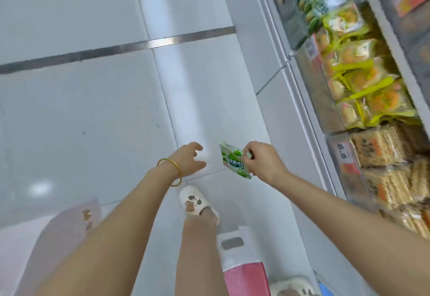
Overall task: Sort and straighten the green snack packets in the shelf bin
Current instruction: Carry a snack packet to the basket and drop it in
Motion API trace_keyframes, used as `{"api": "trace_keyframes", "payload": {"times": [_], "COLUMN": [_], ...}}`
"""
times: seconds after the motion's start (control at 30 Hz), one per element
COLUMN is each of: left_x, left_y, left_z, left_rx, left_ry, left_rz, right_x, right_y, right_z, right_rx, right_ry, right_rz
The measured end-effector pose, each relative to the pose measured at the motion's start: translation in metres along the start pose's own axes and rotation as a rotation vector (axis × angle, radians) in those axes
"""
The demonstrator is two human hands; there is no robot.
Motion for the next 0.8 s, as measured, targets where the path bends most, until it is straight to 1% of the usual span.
{"api": "trace_keyframes", "payload": {"times": [0.13,0.27,0.37,0.5,0.67,0.8], "left_x": [-0.061,-0.094,-0.119,-0.166,-0.250,-0.325], "left_y": [0.053,0.100,0.117,0.116,0.098,0.087], "left_z": [0.066,0.106,0.113,0.111,0.113,0.116], "left_rx": [-0.149,-0.301,-0.359,-0.415,-0.472,-0.475], "left_ry": [0.116,0.264,0.380,0.516,0.620,0.697], "left_rz": [-0.112,-0.167,-0.215,-0.293,-0.400,-0.505], "right_x": [0.028,0.041,0.040,0.027,0.001,-0.024], "right_y": [-0.013,-0.011,-0.013,-0.038,-0.093,-0.138], "right_z": [0.106,0.190,0.241,0.299,0.380,0.460], "right_rx": [-0.128,-0.242,-0.310,-0.358,-0.463,-0.532], "right_ry": [0.110,0.182,0.249,0.309,0.396,0.426], "right_rz": [0.079,0.142,0.179,0.218,0.240,0.244]}}
Point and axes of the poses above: each hand's wrist, its own y-axis away from the middle knuckle, its own x-axis out of the palm, z = x × y, the point moved 5 cm from there along -y, towards the middle knuckle, and after that the axes turned 5 degrees about x, right-handed, at the moved point
